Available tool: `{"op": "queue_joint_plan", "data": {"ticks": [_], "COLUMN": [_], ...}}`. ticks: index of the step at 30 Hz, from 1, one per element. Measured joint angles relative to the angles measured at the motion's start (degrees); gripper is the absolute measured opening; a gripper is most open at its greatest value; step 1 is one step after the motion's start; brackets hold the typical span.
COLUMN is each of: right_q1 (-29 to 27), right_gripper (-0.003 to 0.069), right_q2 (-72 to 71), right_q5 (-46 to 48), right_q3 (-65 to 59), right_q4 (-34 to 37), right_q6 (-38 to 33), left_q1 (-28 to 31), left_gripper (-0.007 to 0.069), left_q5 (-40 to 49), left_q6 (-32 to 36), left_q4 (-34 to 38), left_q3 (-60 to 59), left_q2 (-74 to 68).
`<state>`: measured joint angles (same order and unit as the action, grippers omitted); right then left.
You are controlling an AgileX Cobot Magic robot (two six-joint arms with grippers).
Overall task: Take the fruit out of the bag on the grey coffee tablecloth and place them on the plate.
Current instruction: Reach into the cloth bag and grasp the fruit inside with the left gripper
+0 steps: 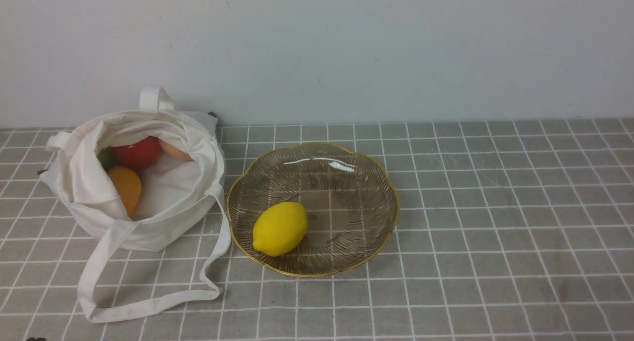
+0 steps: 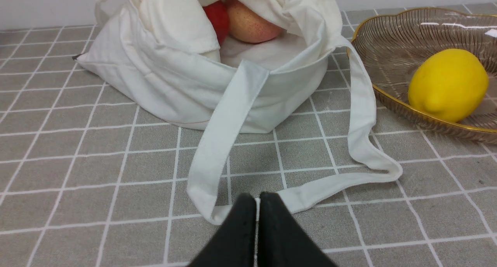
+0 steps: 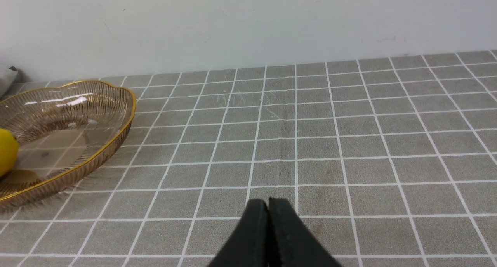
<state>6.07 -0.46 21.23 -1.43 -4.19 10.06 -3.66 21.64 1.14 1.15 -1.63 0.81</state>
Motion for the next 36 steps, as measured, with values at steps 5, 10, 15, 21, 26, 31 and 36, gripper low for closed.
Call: {"op": "queue_joint_plan", "data": {"ticks": [5, 10, 15, 21, 26, 31, 36], "right_q1": [0.0, 0.0, 0.0, 0.0, 0.0, 0.0, 0.0], "right_gripper": [-0.0012, -0.0012, -0.0012, -0.0012, -0.0012, -0.0012, -0.0012], "right_q2": [0.0, 0.0, 0.0, 0.0, 0.0, 0.0, 0.0], "right_q5": [0.0, 0.0, 0.0, 0.0, 0.0, 0.0, 0.0], "right_q3": [0.0, 0.0, 0.0, 0.0, 0.0, 0.0, 0.0], "right_q4": [0.0, 0.0, 0.0, 0.0, 0.0, 0.0, 0.0], "right_q6": [0.0, 0.0, 0.0, 0.0, 0.0, 0.0, 0.0], "left_q1": [0.0, 0.0, 0.0, 0.0, 0.0, 0.0, 0.0], "left_gripper": [-0.0008, -0.0008, -0.0008, -0.0008, -0.0008, -0.0008, -0.0008], "left_q5": [0.0, 0.03, 0.03, 0.07, 0.07, -2.66, -13.28], "left_q6": [0.0, 0.0, 0.0, 0.0, 0.06, -0.11, -7.54], "left_q4": [0.0, 0.0, 0.0, 0.02, 0.02, 0.35, 12.15], "left_q3": [0.0, 0.0, 0.0, 0.0, 0.0, 0.0, 0.0], "left_q2": [0.0, 0.0, 0.0, 0.0, 0.0, 0.0, 0.0]}}
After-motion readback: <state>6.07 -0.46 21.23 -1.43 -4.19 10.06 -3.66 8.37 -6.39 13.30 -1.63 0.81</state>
